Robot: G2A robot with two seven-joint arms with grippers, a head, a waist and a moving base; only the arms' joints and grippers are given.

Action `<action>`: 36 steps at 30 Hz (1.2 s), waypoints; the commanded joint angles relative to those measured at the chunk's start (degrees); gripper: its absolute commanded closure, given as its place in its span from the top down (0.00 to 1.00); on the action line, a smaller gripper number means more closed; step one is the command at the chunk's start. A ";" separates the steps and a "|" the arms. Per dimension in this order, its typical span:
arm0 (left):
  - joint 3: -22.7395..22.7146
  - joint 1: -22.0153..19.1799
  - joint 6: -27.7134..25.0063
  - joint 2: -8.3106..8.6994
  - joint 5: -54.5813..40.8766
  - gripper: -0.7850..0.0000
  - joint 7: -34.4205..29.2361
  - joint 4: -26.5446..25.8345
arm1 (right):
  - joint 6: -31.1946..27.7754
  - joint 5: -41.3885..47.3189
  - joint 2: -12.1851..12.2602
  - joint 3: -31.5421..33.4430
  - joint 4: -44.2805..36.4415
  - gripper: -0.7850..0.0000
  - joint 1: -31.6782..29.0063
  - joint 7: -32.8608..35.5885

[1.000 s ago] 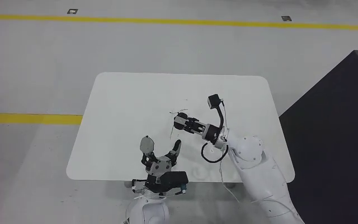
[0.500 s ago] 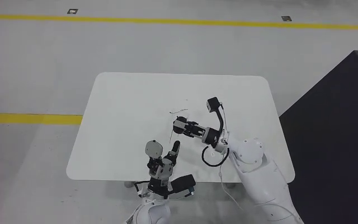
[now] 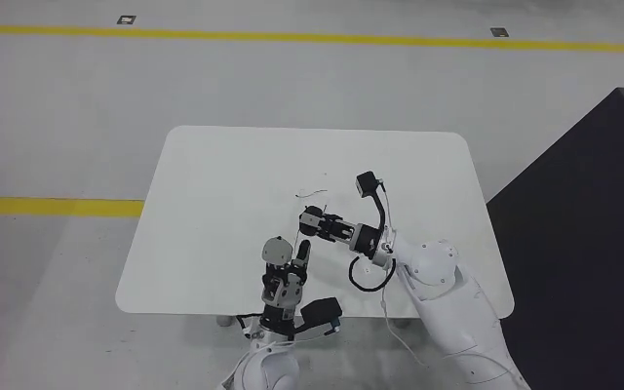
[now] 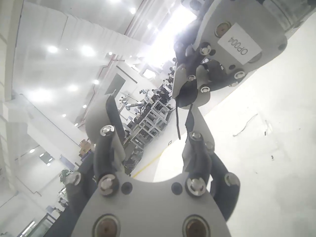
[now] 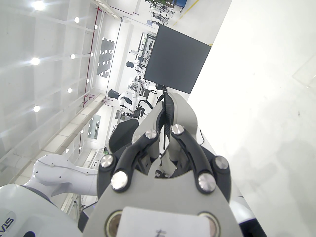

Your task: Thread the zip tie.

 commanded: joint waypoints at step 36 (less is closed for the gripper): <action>-1.58 0.33 -2.44 -2.17 0.44 0.21 -0.24 0.66 | 0.00 0.00 0.00 0.00 0.00 0.00 0.00 0.00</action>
